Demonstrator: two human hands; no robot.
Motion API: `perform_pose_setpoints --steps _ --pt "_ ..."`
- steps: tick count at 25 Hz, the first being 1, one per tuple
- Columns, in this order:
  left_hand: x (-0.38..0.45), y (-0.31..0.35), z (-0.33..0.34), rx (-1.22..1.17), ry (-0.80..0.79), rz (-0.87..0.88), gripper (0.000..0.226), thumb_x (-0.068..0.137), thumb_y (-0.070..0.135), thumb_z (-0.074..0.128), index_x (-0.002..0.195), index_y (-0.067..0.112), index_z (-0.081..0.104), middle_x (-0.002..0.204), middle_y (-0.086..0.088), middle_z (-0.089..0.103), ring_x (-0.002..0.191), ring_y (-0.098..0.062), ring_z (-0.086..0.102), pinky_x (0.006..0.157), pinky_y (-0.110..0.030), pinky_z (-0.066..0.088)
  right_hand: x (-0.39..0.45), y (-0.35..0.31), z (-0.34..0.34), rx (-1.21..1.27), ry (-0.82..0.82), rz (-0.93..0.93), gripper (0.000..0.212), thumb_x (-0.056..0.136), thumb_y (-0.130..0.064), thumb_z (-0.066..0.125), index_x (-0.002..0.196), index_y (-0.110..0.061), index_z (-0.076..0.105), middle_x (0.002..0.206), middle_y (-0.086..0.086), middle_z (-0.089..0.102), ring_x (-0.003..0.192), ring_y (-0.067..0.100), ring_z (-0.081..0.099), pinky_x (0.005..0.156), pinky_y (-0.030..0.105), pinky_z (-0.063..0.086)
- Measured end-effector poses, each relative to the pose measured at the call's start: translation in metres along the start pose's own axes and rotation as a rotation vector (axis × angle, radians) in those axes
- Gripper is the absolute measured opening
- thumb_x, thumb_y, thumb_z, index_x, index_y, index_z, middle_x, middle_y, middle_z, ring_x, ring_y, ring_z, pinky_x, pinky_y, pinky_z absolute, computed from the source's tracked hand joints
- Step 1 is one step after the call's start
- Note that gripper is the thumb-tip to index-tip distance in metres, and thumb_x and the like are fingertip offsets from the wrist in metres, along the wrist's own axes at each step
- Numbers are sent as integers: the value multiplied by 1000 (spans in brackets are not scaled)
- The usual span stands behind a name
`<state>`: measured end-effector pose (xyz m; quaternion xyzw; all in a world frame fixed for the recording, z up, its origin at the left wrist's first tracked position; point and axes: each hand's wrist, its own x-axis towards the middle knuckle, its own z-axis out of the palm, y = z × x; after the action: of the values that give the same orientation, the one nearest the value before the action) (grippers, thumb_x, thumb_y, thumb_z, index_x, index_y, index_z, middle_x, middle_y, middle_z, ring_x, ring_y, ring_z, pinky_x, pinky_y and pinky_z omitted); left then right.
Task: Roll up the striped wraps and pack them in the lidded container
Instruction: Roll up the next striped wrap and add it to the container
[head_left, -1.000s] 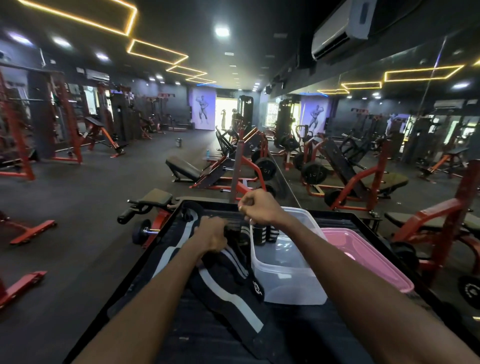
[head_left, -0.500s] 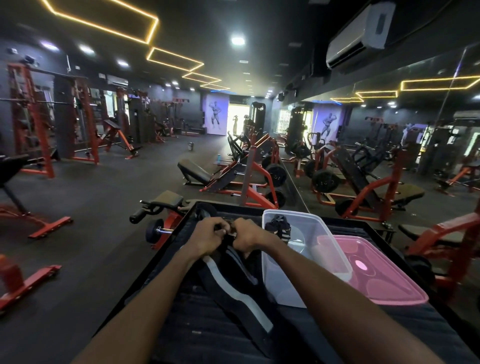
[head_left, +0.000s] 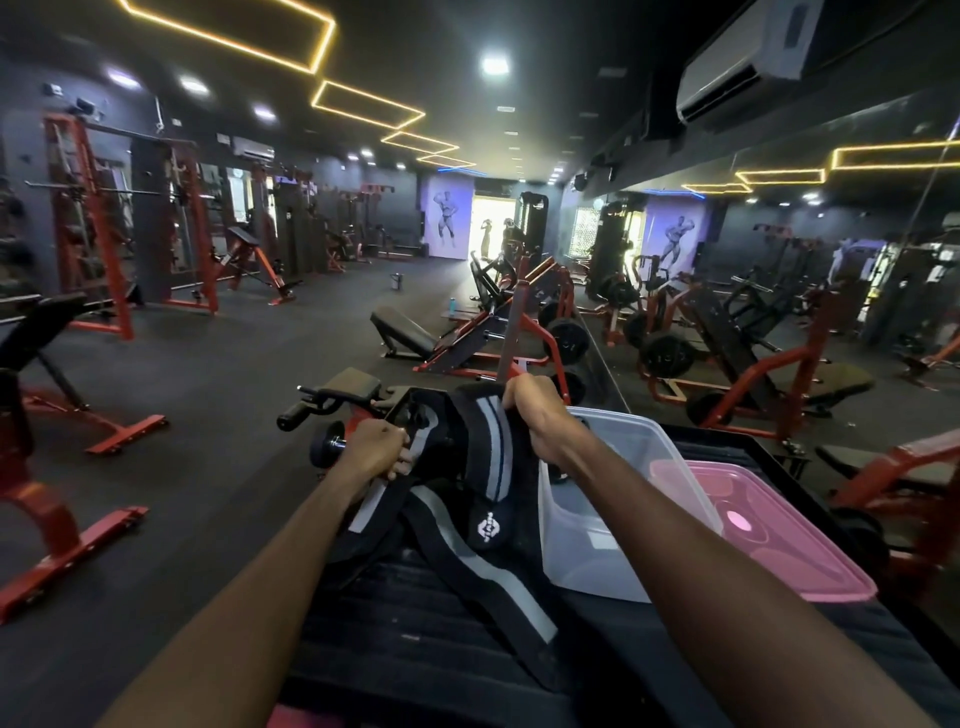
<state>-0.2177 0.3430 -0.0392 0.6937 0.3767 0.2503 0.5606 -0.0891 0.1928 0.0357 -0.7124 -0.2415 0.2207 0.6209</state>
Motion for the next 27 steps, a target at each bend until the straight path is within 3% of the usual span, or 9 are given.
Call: perform_pose_setpoints --steps 4,8,11,13,17,18,20,22,27 --pt "-19 18 2 -145 -255 -197 55 99 56 43 84 8 66 77 -17 72 57 -29 65 50 -25 47 -5 7 6 183 -258 174 28 87 -21 58 107 -6 71 108 18 73 93 31 69 95 45 52" --pt "-26 33 13 -235 -235 -112 16 94 26 62 85 14 68 72 -7 64 62 -20 58 57 -30 45 -12 16 10 73 -327 241 26 92 -24 62 105 -3 70 100 17 74 90 30 70 92 45 55" --pt "-29 30 17 -212 -276 -47 12 96 18 60 91 13 69 75 -4 70 70 -18 64 65 -34 51 -8 22 4 -13 -182 179 21 90 -14 64 105 1 68 101 19 74 93 31 73 91 51 57" --pt "-26 22 16 -159 -211 5 15 99 18 56 99 8 68 80 -7 71 68 -20 65 60 -34 54 -6 21 1 -135 -65 43 13 88 -8 65 94 2 69 92 14 73 87 25 71 84 38 58" --pt "-10 -3 8 327 124 189 23 85 27 51 69 12 56 90 -22 70 88 -39 67 78 -45 53 2 8 -3 -268 88 -292 10 87 -3 60 81 -10 62 80 8 55 80 19 52 71 32 44" --pt "-10 -8 6 467 150 171 26 78 39 50 72 15 56 98 -23 69 99 -42 65 86 -48 51 5 6 -3 -345 117 -341 7 89 -6 59 84 -11 61 85 6 57 83 18 53 76 33 46" --pt "-14 -17 8 702 99 33 55 75 58 56 110 15 60 129 -18 59 126 -42 50 105 -52 40 13 9 -2 -573 129 -378 5 93 -13 57 97 -14 56 101 5 61 93 21 56 83 35 44" --pt "-16 -24 13 856 65 -30 76 80 60 64 137 14 43 149 -21 38 141 -43 30 113 -57 24 21 21 1 -770 94 -335 17 91 -16 57 107 -12 51 114 11 61 103 30 58 85 37 46" --pt "-12 -24 13 848 139 -21 74 83 48 68 136 8 36 144 -23 45 136 -45 36 111 -56 26 16 32 19 -1149 116 -437 23 81 -17 66 103 -11 59 120 15 56 113 38 51 94 50 48"
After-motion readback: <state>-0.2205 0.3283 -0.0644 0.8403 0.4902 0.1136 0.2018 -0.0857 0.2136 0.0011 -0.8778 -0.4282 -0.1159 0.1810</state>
